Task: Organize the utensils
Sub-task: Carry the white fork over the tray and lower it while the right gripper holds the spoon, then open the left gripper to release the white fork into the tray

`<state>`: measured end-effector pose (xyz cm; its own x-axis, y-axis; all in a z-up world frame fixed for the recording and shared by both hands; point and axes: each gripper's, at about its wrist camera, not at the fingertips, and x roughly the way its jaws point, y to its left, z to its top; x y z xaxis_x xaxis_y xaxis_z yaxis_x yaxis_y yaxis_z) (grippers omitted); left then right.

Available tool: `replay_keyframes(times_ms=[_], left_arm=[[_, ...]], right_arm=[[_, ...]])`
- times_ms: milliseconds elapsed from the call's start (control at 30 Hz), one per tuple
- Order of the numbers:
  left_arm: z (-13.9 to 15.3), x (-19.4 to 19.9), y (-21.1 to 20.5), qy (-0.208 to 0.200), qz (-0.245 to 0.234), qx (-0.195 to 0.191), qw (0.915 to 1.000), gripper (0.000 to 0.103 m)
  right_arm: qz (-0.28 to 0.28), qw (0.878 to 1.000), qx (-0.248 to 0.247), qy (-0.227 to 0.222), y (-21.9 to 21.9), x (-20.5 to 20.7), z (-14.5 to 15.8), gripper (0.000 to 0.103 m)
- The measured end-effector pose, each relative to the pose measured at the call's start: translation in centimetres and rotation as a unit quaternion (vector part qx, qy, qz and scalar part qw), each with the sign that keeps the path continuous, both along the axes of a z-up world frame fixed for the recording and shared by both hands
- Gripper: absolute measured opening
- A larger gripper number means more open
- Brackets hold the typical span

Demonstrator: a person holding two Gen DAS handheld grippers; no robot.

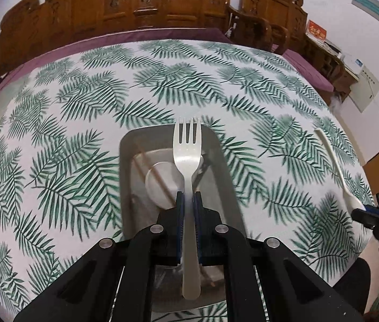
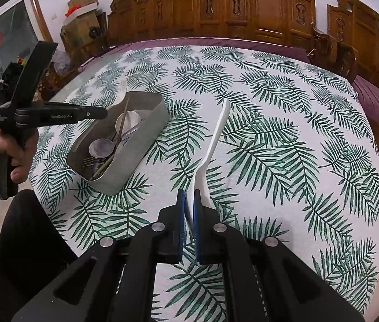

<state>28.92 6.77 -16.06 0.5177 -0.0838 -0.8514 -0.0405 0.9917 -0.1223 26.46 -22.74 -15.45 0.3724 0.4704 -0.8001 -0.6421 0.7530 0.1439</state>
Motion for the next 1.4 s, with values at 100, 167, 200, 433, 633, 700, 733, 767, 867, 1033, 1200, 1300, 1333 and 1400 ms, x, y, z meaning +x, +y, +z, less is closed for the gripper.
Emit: replay_keyframes(times_ms=[100, 167, 200, 433, 633, 700, 733, 767, 867, 1033, 1200, 1300, 1333, 1400], left_arm=[[-0.6, -0.1, 0.7, 0.005, 0.005, 0.0, 1.0, 0.006], [-1.0, -0.2, 1.1, 0.007, 0.007, 0.002, 1.0, 0.006], [-1.1, -0.2, 1.3, 0.008, 0.007, 0.003, 0.9999, 0.006], [-2.0, -0.2, 2.6, 0.017, 0.018, 0.005, 0.9997, 0.006], [-2.4, 0.0, 2.8, 0.019, 0.016, 0.004, 0.9997, 0.007], [-2.3, -0.1, 2.8, 0.016, 0.015, 0.002, 0.9998, 0.01], [-2.3, -0.1, 2.8, 0.015, 0.016, 0.001, 0.9998, 0.013], [-2.2, -0.2, 2.9, 0.014, 0.017, 0.0, 0.9998, 0.016], [-1.9, -0.7, 3.0, 0.01, 0.019, 0.001, 0.9998, 0.017], [-0.8, -2.2, 3.6, -0.003, 0.021, 0.003, 0.9998, 0.018], [0.2, -3.8, 4.4, -0.014, 0.024, -0.001, 0.9996, 0.019], [0.6, -4.6, 5.0, -0.019, 0.026, -0.004, 0.9995, 0.023], [0.7, -4.8, 5.2, -0.021, 0.028, -0.004, 0.9994, 0.026], [0.9, -5.3, 5.6, -0.023, 0.029, -0.001, 0.9993, 0.026]], right_arm=[[0.002, 1.0, -0.001, 0.0, 0.4, 0.2, 0.0, 0.007], [0.004, 1.0, -0.002, 0.001, 0.8, 0.2, 0.0, 0.007], [0.005, 1.0, -0.002, 0.001, 1.1, 0.3, 0.0, 0.007], [0.015, 1.0, -0.004, 0.004, 2.5, 0.3, -0.2, 0.007], [0.02, 1.0, -0.007, 0.006, 3.4, 0.1, -0.4, 0.007], [0.023, 1.0, -0.009, 0.005, 3.9, 0.0, -0.3, 0.007], [0.024, 1.0, -0.009, 0.005, 4.1, 0.0, -0.3, 0.007], [0.026, 1.0, -0.01, 0.004, 4.3, -0.1, -0.2, 0.007], [0.029, 1.0, -0.007, 0.002, 5.0, -0.2, 0.0, 0.007], [0.038, 0.999, -0.004, 0.004, 6.6, -0.3, 0.1, 0.007], [0.053, 0.999, 0.003, 0.007, 8.7, -0.5, 0.0, 0.007], [0.059, 0.998, 0.009, 0.011, 10.0, -0.5, -0.1, 0.007], [0.061, 0.998, 0.013, 0.014, 10.5, -0.5, -0.1, 0.007], [0.063, 0.998, 0.018, 0.02, 11.3, -0.4, -0.2, 0.007]])
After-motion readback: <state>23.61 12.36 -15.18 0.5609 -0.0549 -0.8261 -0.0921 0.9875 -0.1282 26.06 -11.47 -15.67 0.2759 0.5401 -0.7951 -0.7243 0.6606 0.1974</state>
